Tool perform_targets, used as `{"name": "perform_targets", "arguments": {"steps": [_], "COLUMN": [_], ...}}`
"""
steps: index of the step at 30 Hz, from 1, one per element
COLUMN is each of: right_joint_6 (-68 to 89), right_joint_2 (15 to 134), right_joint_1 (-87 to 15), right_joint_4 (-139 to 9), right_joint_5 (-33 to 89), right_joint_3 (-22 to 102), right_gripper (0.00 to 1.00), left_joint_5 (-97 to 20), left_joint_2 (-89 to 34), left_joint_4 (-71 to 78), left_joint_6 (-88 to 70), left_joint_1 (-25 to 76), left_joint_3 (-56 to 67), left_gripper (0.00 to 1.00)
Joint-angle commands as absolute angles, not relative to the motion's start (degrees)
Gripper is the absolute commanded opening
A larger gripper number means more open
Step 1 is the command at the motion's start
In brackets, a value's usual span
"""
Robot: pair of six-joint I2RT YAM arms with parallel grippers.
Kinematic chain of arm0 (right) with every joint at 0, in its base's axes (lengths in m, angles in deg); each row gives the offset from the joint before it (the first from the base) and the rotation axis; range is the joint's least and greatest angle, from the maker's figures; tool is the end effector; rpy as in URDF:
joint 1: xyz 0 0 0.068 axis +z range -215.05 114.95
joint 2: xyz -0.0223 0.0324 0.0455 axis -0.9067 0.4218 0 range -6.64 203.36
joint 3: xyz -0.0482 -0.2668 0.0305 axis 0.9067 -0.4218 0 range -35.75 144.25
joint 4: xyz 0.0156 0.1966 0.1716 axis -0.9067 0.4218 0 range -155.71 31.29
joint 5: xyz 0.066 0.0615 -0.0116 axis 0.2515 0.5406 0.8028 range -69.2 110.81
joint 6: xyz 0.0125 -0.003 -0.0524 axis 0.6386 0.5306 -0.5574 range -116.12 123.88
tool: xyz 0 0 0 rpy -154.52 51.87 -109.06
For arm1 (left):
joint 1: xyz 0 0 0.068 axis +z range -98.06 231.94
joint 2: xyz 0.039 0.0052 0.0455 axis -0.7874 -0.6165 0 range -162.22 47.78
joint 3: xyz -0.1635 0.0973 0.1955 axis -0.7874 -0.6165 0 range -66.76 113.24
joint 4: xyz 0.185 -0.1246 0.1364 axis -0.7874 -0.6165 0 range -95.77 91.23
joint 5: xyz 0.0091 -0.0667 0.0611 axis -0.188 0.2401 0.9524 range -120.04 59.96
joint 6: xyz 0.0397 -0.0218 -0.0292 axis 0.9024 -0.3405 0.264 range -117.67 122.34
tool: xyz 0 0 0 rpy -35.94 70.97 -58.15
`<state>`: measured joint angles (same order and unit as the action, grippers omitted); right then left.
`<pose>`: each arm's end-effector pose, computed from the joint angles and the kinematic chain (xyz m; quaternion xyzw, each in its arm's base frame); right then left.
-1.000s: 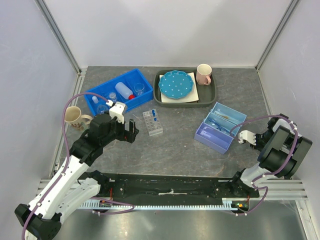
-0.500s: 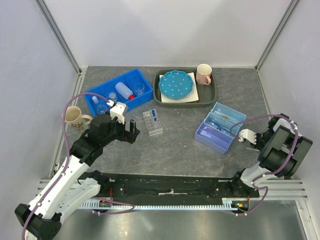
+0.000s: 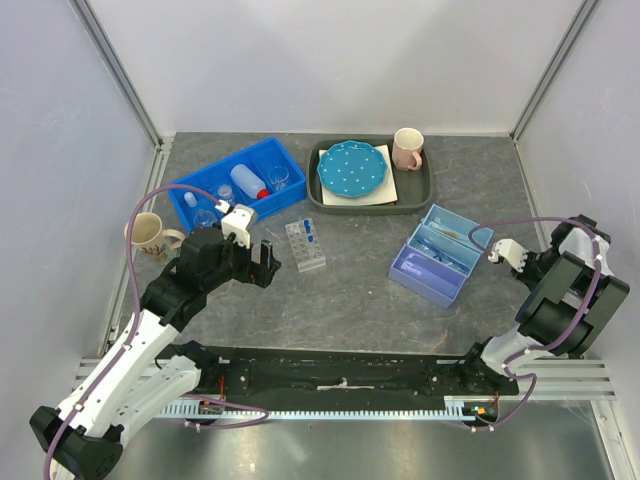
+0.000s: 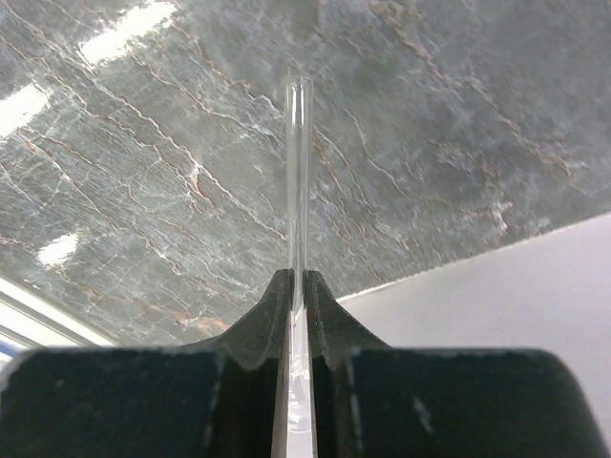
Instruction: Organize the chemistry lab equipment
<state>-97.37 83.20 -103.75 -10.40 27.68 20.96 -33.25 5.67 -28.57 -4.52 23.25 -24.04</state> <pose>0.2057 -0.1593 0.1845 -0.5189 0.8526 0.0078 0.0610 0.1429 -0.0804 0.2997 0.1772 0.8438 -0.1774 0.4744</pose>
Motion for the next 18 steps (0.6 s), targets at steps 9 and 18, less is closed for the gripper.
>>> {"name": "perform_targets", "arguments": {"steps": [9,18], "right_joint_6": [-87.52,-82.71], "right_joint_2": [73.88,65.27], "right_joint_1": [-104.6,-96.53], "right_joint_4": [0.38,9.61], "right_joint_5": [33.54,41.62], "right_joint_3": [32.01,33.42], "right_gripper": [0.1,0.1], "left_joint_5": [-36.98,-46.38], "left_joint_2": [6.21,5.94], "left_joint_4": [-25.23,-21.63], "left_joint_6": [-2.67,-8.46], "left_joint_1": [23.38,23.38], "left_joint_3": [-24.22,-22.99], "left_gripper": [0.98,0.98]}}
